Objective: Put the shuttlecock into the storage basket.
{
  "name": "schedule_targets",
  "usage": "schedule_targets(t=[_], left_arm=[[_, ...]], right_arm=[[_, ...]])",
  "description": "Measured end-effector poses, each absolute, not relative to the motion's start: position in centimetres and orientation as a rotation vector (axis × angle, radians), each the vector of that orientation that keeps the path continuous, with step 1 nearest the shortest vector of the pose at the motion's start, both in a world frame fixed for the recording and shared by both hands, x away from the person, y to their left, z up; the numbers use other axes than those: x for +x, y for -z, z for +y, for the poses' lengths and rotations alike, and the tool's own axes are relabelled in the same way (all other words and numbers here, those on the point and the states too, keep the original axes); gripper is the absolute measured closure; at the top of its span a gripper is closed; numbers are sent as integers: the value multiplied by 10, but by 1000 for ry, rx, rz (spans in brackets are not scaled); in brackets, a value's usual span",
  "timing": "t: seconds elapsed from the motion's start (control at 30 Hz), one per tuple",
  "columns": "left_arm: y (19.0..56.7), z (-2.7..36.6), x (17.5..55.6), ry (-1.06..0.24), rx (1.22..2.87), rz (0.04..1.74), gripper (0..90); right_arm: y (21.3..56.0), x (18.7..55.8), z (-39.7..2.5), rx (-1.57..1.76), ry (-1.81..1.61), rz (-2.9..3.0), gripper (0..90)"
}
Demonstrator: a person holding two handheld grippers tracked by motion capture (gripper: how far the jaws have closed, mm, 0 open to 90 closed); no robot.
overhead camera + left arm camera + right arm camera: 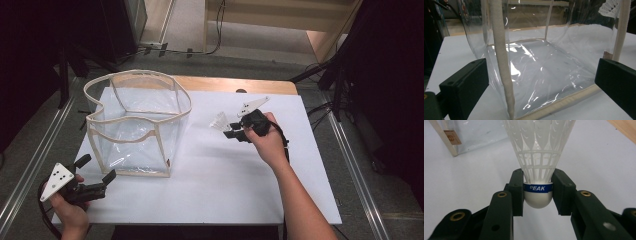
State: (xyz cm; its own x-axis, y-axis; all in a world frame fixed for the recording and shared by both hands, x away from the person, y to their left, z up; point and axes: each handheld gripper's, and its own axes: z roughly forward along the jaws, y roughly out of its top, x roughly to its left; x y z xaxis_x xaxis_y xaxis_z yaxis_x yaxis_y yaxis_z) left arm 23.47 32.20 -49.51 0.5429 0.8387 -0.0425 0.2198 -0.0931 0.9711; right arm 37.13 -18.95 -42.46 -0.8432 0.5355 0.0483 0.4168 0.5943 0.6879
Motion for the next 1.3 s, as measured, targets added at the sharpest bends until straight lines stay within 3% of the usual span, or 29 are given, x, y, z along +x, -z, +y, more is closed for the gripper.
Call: schedule_targets(t=[1.3], left_arm=[[495, 322, 235, -664, 1617, 917, 0]], right_arm=[[385, 368, -187, 798, -1205, 2560, 626]])
